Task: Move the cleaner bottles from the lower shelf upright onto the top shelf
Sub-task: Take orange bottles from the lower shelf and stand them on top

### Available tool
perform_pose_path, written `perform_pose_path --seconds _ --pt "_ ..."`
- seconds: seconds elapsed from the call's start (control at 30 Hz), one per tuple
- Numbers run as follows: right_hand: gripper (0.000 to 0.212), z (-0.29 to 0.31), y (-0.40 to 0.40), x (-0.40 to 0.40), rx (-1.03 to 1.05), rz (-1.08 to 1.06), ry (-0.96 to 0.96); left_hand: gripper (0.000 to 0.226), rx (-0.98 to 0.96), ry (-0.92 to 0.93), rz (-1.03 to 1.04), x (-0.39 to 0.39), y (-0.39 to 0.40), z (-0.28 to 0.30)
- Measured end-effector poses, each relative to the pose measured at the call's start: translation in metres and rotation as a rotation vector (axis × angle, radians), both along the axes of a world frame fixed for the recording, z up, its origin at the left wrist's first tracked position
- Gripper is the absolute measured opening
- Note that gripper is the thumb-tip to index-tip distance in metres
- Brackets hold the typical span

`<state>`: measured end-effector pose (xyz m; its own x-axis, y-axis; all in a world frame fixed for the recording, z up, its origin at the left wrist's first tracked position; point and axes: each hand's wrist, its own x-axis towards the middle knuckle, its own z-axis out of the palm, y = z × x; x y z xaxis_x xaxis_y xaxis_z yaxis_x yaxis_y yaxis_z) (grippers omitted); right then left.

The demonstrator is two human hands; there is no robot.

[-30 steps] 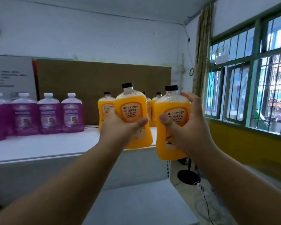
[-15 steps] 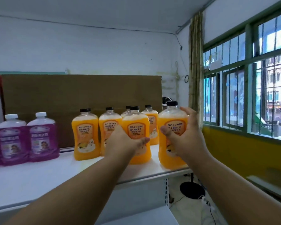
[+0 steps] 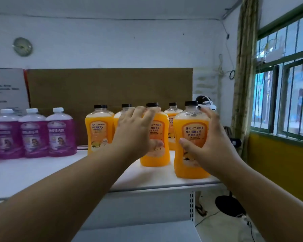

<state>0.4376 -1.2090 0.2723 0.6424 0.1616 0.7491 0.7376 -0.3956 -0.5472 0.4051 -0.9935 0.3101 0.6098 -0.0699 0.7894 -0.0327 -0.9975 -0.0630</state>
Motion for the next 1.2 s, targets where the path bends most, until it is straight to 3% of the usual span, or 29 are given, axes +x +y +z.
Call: perform_pose_path --seconds 0.23,0.6,0.8,0.93,1.0,1.07,1.13,1.2 --pt "0.092 0.004 -0.001 0.004 -0.081 -0.141 -0.029 0.095 0.079 -0.042 0.101 0.039 -0.002 0.001" --pt "0.099 0.006 0.008 0.028 -0.103 -0.170 -0.021 0.096 0.096 0.022 0.155 0.059 0.005 0.004" --pt "0.116 0.008 -0.001 0.025 -0.291 -0.261 -0.008 0.098 0.185 -0.008 0.230 0.051 0.002 0.000" --pt "0.122 0.010 -0.004 0.024 -0.319 -0.231 0.009 0.075 0.176 -0.122 0.113 0.030 -0.011 -0.005" --pt "0.123 0.014 -0.002 0.026 -0.337 -0.232 0.012 0.054 0.092 -0.017 0.017 0.018 -0.019 -0.015" --pt "0.123 0.020 0.002 0.029 -0.356 -0.237 0.030 0.042 -0.064 0.272 -0.034 0.009 -0.023 -0.030" --pt "0.122 0.025 0.008 0.035 -0.370 -0.254 0.059 0.040 -0.176 0.518 -0.082 0.004 -0.027 -0.044" --pt "0.121 0.028 0.016 0.043 -0.393 -0.279 0.084 0.044 -0.174 0.593 -0.092 0.004 -0.030 -0.051"
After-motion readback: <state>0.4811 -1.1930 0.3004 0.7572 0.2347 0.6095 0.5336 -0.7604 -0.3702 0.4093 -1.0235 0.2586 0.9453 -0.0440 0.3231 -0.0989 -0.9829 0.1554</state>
